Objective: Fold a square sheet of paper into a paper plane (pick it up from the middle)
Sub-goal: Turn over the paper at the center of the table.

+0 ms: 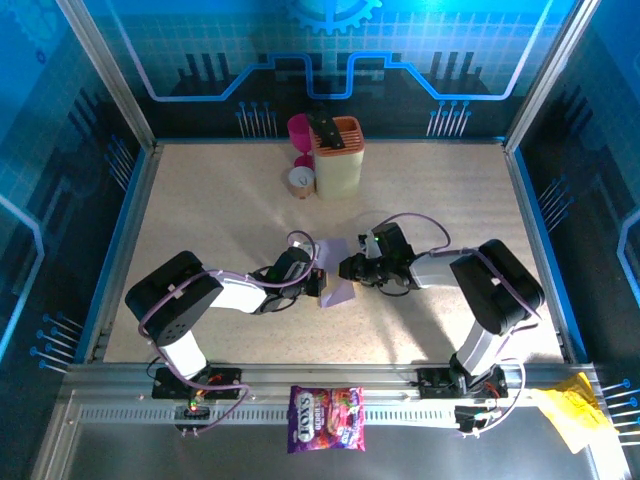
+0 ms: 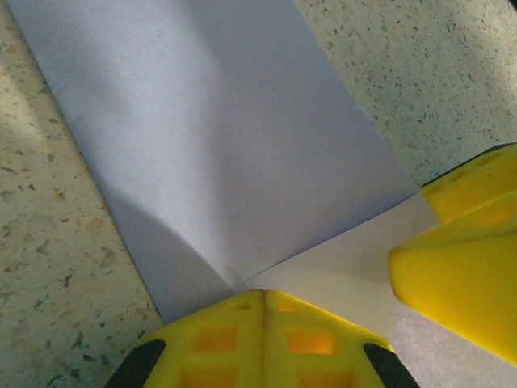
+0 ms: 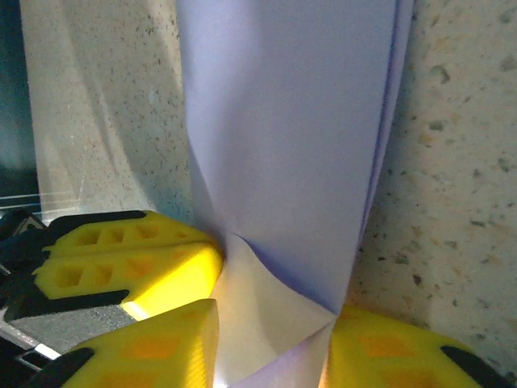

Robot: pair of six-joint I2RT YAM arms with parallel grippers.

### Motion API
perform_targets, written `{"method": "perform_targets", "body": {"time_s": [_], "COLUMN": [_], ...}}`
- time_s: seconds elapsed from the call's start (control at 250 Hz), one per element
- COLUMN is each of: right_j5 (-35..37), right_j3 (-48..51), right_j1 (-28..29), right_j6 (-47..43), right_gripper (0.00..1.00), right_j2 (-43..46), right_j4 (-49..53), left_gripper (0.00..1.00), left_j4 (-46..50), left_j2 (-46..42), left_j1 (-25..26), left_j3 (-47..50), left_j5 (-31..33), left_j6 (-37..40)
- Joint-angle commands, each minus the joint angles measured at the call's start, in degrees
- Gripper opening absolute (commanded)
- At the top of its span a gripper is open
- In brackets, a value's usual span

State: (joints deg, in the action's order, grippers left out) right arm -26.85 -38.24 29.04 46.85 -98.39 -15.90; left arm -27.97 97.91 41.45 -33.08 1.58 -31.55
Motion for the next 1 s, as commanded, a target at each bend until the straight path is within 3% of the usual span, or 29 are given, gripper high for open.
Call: {"method": "perform_targets", "body": {"time_s": [0.0,0.184,0.304,0.372,0.531,0.659,0.827,0.995], "right_j5": [-1.47,-1.96,-0.55,3.44,21.30,39.67,64.94,76.94], "right_j3": [0.38,1.02,1.59,-0.29,-10.49,-18.84,-27.71,-32.96], "right_j1": [0.23,-0.18,-1.24,-1.45,-0.76,1.51,8.73,15.57], "right_j6": [1.48,2.93,2.70,-0.30,-10.39,-16.96,-19.77,-17.36], "right_gripper": [0.28,0.00,0.00,0.00,0.00,0.00,0.00,0.00], "right_j2": [-2.59,-1.55,3.97,9.47,19.57,21.92,17.32,6.85], "right_j4": [-3.38,-4.01,0.06,11.08,40.54,56.26,68.98,75.32], "left_gripper": [0.00,0.00,0.00,0.00,0.03,0.04,0.04,0.05], "left_j4": [6.87,7.31,7.49,8.71,16.98,20.76,24.31,29.03], "left_j2": [2.42,0.03,-4.86,-8.74,-16.89,-21.93,-28.41,-34.33], "left_j1": [-0.36,-0.33,-1.00,-1.76,-3.68,-6.80,-10.70,-13.62], "left_j3": [0.80,0.95,1.91,2.65,2.79,4.52,6.92,7.11], "left_j5": [-1.12,-1.62,-1.29,0.08,4.41,4.87,4.86,4.57], "left_j6": [-0.90,-1.64,-4.19,-6.20,-8.69,-10.52,-11.95,-11.15]}}
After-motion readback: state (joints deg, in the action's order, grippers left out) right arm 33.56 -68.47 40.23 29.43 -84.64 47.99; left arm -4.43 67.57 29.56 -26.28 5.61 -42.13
